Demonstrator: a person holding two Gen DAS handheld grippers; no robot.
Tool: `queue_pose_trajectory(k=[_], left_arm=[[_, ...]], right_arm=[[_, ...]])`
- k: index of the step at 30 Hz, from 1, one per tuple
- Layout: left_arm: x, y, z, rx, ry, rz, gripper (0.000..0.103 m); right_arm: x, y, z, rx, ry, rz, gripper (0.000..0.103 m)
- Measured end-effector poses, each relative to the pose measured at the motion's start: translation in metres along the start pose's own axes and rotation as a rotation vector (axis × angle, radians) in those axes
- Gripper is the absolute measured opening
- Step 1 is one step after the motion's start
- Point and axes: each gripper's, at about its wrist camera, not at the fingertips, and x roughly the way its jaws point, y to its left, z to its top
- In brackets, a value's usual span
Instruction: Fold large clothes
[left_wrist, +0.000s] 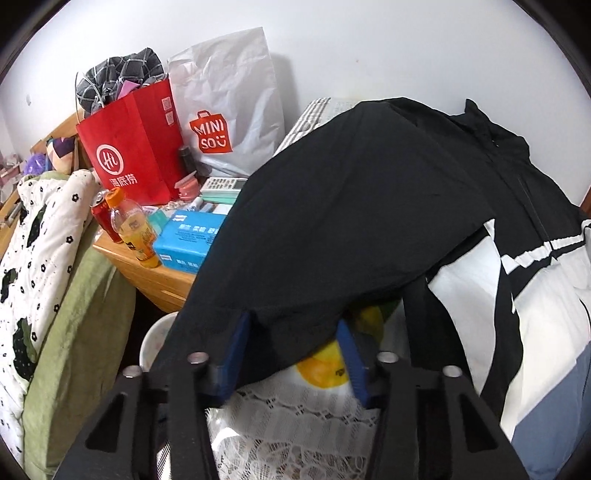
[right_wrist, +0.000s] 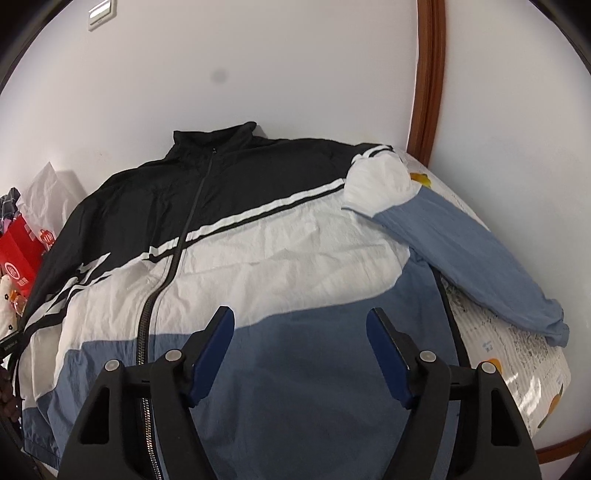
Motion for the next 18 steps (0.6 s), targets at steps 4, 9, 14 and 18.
queue_pose_trajectory(k=[4,9,14,18], left_arm=[[0.000,-0.002,0.007,0.000,0.004,-0.009,0.011],[-0.016,-0.004,0.020,-0.016,-0.022,-0.016,0.007],[-0.042,-0.013,0.038,-0.005,-0.075,-0.022,0.007],[-0.060,-0.029,0.054,0.009,-0.112,-0.057,0.007]], right_arm=[[-0.003,0.000,0.005,0.001,-0.010,0.004,0.073],[-0.007,-0.003,0.010,-0.005,-0.022,0.006,0.073],[-0.012,-0.006,0.017,-0.015,-0.035,0.027,0.073],[-0.015,-0.009,0.022,-0.031,-0.047,0.025,0.073]])
